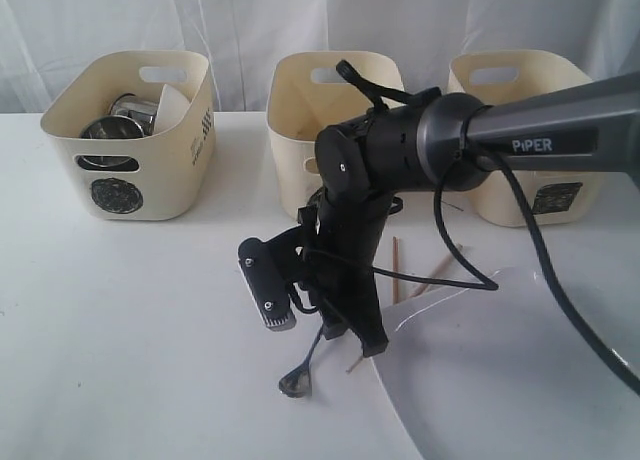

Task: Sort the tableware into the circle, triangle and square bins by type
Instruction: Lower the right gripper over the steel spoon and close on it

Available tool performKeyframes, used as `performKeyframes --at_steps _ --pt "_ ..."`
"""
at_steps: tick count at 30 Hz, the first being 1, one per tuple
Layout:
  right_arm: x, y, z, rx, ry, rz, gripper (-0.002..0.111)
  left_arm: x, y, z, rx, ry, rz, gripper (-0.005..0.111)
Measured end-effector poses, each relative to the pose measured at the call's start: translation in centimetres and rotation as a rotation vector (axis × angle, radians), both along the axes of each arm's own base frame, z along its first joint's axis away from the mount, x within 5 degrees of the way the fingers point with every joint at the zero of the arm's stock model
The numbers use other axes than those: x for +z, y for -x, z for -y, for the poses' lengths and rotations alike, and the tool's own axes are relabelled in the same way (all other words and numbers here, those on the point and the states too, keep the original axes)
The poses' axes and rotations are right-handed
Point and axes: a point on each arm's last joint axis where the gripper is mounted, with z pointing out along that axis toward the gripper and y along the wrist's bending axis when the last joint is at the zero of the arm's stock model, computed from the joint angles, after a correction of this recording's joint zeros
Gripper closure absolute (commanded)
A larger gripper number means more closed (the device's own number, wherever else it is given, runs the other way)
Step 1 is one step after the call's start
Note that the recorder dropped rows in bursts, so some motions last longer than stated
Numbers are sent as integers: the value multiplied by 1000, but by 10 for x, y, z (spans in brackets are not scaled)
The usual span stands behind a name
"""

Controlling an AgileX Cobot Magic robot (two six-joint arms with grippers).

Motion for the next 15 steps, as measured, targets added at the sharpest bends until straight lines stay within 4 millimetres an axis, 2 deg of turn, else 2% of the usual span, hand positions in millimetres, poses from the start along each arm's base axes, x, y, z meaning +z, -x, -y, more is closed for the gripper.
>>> performKeyframes --at_steps 7,15 --pt "-15 -2 -2 -9 -2 -19 66 0 0 0 0 0 0 54" --pt "-17 -2 -4 -12 -8 -23 66 0 0 0 0 0 0 54"
